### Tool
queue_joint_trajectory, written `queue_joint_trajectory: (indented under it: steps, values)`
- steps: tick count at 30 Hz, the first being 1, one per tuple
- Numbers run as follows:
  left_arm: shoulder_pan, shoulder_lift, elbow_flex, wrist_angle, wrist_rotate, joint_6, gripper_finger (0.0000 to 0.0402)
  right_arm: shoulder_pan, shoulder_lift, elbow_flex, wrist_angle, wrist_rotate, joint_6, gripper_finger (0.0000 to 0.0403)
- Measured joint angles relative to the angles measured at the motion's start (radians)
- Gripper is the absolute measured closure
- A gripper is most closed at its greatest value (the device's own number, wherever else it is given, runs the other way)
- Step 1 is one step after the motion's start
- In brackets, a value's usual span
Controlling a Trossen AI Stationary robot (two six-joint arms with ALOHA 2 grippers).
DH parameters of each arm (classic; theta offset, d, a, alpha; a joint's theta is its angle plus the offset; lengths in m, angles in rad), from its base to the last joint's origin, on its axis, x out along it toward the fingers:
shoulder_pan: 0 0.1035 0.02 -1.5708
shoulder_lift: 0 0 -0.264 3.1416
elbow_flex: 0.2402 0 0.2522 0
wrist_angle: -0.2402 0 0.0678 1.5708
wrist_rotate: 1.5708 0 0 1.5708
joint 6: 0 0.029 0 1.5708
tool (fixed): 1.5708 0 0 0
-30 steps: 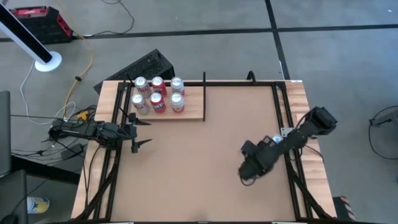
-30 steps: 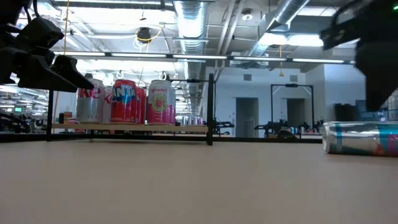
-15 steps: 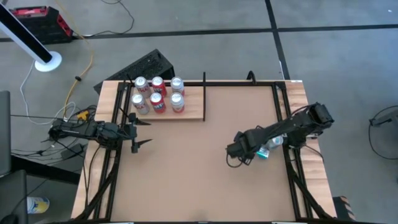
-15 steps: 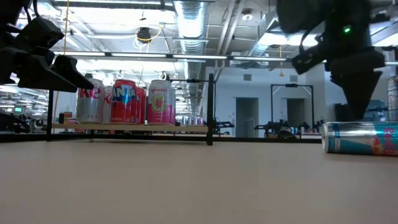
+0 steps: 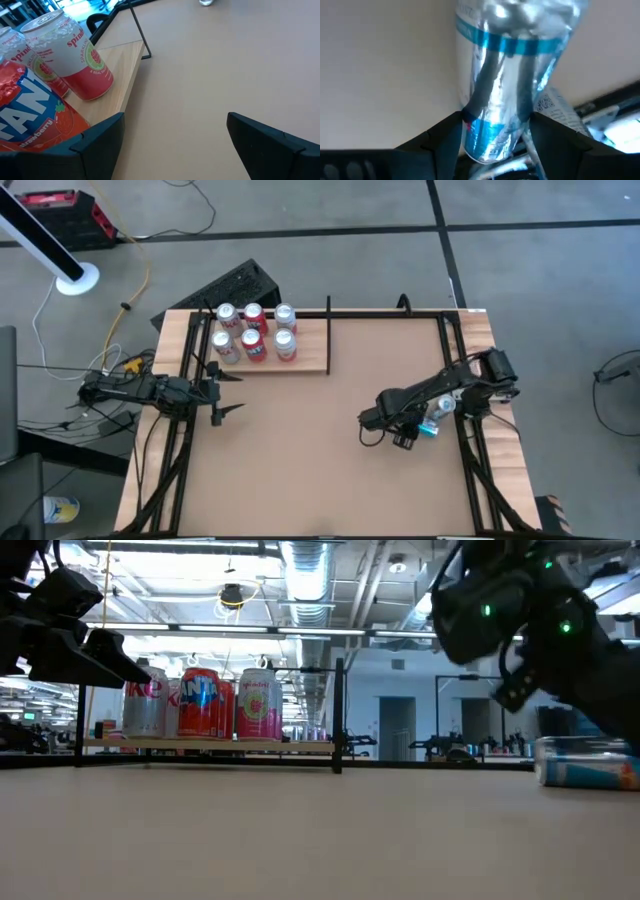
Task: Place canned beverage on shelf
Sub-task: Put the bottom blue soda can on the shelf
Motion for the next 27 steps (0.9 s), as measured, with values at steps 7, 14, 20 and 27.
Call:
queue_joint_trajectory:
  steps: [7, 14, 20, 27]
  values:
    - [0.0, 0.0, 0.0, 0.0, 0.0, 0.0, 0.0065, 0.007, 0.028, 0.0, 0.05, -0.004, -0.041, 0.0147]
    - [0.0, 0.0, 0.0, 0.0, 0.0, 0.0, 0.0065, 0.007, -0.014, 0.028, 0.126, -0.03, 0.022, 0.0147]
    - [0.0, 0.0, 0.0, 0.0, 0.0, 0.0, 0.0065, 0.0, -0.033, 0.051, 0.215, -0.034, 0.073, 0.0145]
    - [0.0, 0.0, 0.0, 0.0, 0.0, 0.0, 0.0065, 0.0, -0.033, 0.051, 0.277, 0.004, 0.086, 0.0114]
